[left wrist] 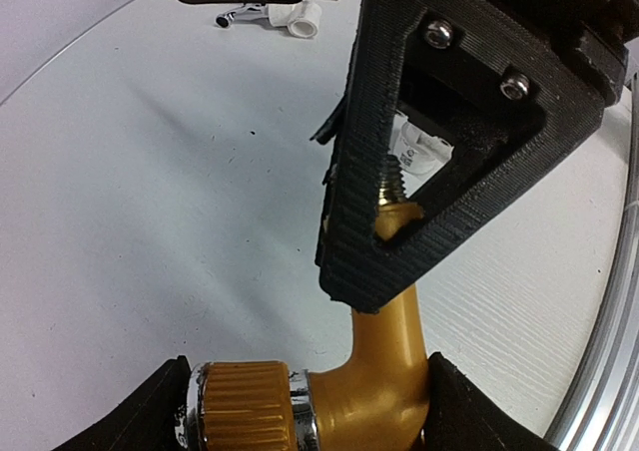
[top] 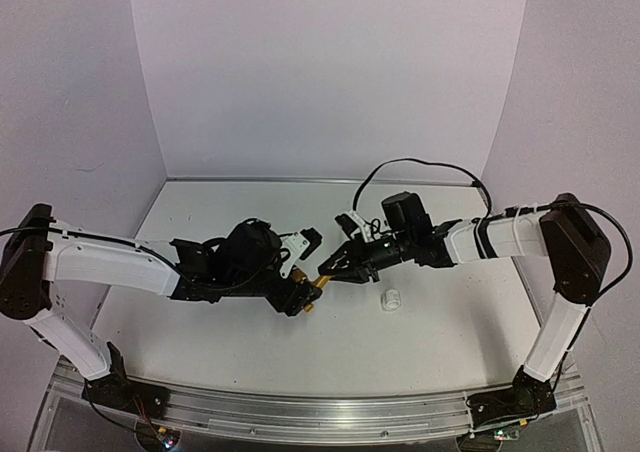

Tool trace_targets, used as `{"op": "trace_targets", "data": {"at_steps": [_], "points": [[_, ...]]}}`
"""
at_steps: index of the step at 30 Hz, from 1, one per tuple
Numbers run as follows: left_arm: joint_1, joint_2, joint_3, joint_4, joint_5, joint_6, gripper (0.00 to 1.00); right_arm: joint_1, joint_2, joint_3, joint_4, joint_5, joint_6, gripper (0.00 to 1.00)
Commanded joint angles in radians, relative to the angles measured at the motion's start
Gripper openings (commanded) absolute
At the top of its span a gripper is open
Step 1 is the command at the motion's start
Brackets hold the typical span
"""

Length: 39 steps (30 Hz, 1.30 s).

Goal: Install the water faucets

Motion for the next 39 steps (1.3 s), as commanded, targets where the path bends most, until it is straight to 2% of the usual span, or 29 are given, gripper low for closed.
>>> {"op": "trace_targets", "data": {"at_steps": [1,3,5,9,13,16,19,23,25,27,33,39], "points": [[-0.002,-0.025,0.045,0.044,-0.010,-0.048,0.83,0.004,-0.081,-0.054,0.143,0.035,0.010,0.00],[0.010,-0.066,0.033,0.079,0.028,-0.103,0.96,0.004,-0.124,-0.096,0.195,0.081,0.008,0.00],[0.032,-0.123,0.004,0.125,0.073,-0.162,1.00,0.004,-0.162,-0.132,0.259,0.117,0.008,0.00],[0.111,-0.242,-0.065,0.202,0.166,-0.305,1.00,0.004,-0.230,-0.179,0.337,0.172,-0.002,0.00],[0.256,-0.307,-0.193,0.411,0.347,-0.615,1.00,0.004,-0.309,-0.240,0.454,0.224,-0.003,0.00],[0.294,-0.264,-0.293,0.742,0.533,-0.833,0.97,0.004,-0.351,-0.273,0.520,0.256,-0.002,0.00],[0.281,-0.137,-0.307,0.991,0.654,-0.963,0.98,0.004,-0.367,-0.301,0.583,0.269,0.015,0.00],[0.234,-0.016,-0.295,1.209,0.701,-1.018,0.99,0.005,-0.351,-0.307,0.644,0.263,0.055,0.00],[0.203,0.022,-0.264,1.241,0.706,-1.006,0.98,0.006,-0.342,-0.311,0.667,0.258,0.075,0.00],[0.185,0.053,-0.241,1.242,0.700,-0.991,0.94,0.006,-0.339,-0.313,0.685,0.251,0.086,0.00],[0.169,0.127,-0.195,1.254,0.652,-1.001,0.65,0.010,-0.336,-0.330,0.697,0.268,0.098,0.00],[0.154,0.169,-0.163,1.264,0.588,-1.009,0.51,0.013,-0.325,-0.328,0.700,0.268,0.099,0.00]]}}
